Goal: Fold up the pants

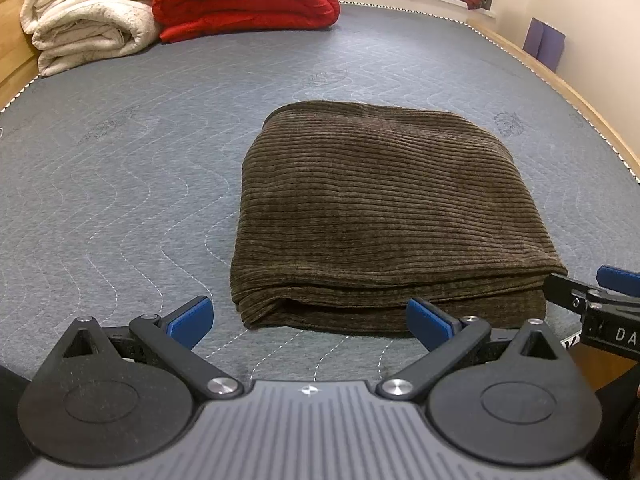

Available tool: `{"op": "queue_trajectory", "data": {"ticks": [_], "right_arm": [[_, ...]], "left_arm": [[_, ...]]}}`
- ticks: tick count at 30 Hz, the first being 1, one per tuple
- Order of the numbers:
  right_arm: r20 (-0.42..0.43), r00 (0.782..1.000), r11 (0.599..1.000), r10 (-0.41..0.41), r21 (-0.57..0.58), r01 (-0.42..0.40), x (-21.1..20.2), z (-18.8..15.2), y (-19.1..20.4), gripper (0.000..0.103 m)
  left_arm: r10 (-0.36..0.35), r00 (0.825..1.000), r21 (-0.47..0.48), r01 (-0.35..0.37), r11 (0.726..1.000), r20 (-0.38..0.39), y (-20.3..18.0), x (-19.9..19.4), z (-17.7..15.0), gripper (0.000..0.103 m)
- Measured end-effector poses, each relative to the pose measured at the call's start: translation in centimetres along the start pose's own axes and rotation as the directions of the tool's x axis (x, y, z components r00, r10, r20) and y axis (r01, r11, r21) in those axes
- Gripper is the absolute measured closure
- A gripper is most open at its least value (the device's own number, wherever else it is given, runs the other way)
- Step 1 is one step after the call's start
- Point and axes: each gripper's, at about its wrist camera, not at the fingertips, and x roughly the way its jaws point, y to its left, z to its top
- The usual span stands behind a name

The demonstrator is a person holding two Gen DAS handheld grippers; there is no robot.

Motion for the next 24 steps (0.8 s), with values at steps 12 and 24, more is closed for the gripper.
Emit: {"op": "queue_trajectory", "data": {"ticks": [12, 24], "right_arm": [[-0.006, 1.000, 1.000, 0.006, -0.004, -0.006, 0.25, -0.07, 0.31, 0.021], [-0.010, 1.000, 1.000, 0.002, 0.005, -0.002, 0.39, -0.04, -0.15, 0.021]], "left_arm": [[-0.012, 1.000, 0.005, 0.012, 1.000, -0.001, 0.01, 0.16, -0.03, 0.000], [-0.018, 1.000, 0.017, 0.018, 1.000, 0.001, -0.26, 0.37, -0.13, 0.000]]}}
